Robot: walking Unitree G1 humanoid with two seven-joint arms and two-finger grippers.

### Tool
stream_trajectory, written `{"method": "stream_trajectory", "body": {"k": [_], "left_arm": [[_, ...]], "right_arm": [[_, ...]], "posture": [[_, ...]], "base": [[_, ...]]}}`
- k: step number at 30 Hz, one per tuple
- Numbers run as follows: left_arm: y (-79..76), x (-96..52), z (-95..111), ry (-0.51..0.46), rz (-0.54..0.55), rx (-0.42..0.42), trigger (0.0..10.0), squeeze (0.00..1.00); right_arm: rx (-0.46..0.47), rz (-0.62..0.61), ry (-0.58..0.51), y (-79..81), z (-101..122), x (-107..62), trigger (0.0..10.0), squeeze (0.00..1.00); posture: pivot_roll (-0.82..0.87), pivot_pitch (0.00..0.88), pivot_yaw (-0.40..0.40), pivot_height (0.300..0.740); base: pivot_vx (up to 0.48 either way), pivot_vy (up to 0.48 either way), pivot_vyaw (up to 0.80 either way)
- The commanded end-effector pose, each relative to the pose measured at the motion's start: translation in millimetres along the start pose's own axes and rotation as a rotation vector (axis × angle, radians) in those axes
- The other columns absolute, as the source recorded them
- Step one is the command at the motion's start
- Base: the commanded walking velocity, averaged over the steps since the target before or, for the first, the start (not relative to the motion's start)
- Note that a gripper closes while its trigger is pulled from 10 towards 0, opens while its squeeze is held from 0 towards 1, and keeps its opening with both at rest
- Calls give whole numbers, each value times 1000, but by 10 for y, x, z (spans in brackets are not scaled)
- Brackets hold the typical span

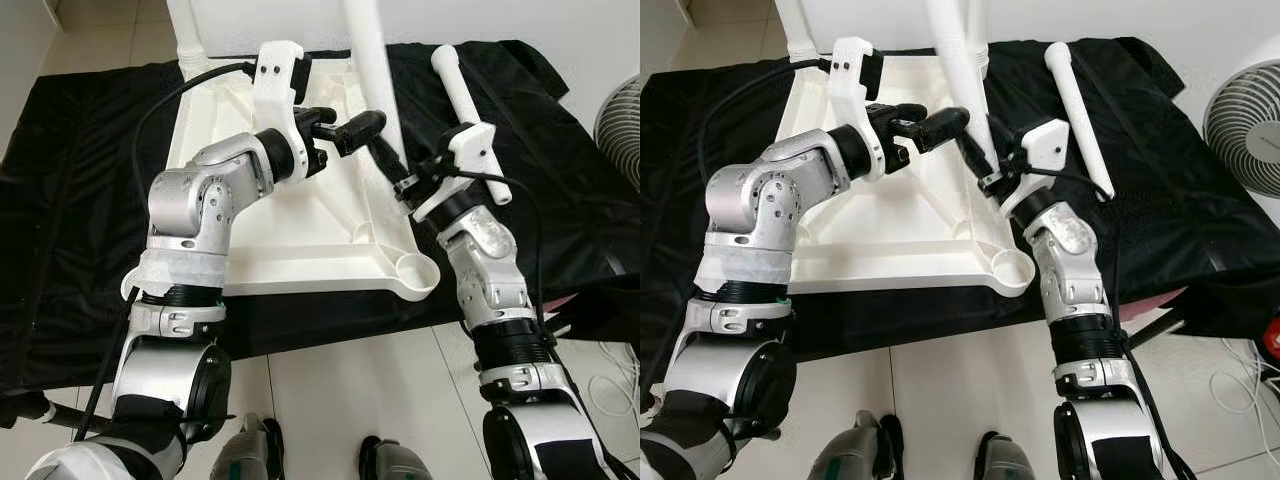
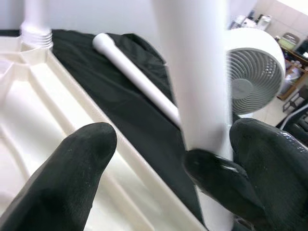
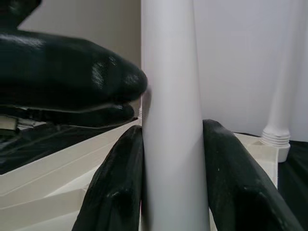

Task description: Building children table

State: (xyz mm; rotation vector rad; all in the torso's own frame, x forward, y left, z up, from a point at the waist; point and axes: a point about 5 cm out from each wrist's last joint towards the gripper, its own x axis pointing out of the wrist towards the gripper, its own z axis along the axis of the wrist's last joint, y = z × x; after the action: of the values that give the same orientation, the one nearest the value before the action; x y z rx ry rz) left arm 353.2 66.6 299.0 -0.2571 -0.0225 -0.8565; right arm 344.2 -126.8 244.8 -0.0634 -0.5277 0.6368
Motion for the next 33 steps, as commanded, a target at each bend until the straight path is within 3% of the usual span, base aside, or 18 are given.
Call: {"method": "stream_trajectory", "body": {"k": [1, 10, 11, 23, 33], "left_arm": [[-3, 11, 68, -18, -8, -9, 10000, 0], [-59, 43, 153, -37, -64, -80, 10000, 0], [-79, 54, 167, -42, -83, -123, 10000, 0], [-222, 116, 35, 1, -136, -121, 10000, 0], [-247, 197, -23, -17, -80, -145, 10000, 0]], "right_arm": [[-2, 27, -27, 53, 32, 6, 10000, 0], [-7, 52, -11, 100, -11, -13, 10000, 0], [-10, 54, -9, 106, -13, -15, 10000, 0], [-17, 47, -6, 135, -19, -16, 10000, 0], [-14, 62, -11, 197, -15, 6, 10000, 0]], "posture": [[-52, 89, 43, 740], [-48, 91, 53, 740], [-48, 91, 53, 740], [-52, 96, 57, 740], [-57, 93, 61, 740]], "base": [[0, 0, 0], [0, 0, 0], [0, 0, 0], [0, 0, 0], [0, 0, 0]]}}
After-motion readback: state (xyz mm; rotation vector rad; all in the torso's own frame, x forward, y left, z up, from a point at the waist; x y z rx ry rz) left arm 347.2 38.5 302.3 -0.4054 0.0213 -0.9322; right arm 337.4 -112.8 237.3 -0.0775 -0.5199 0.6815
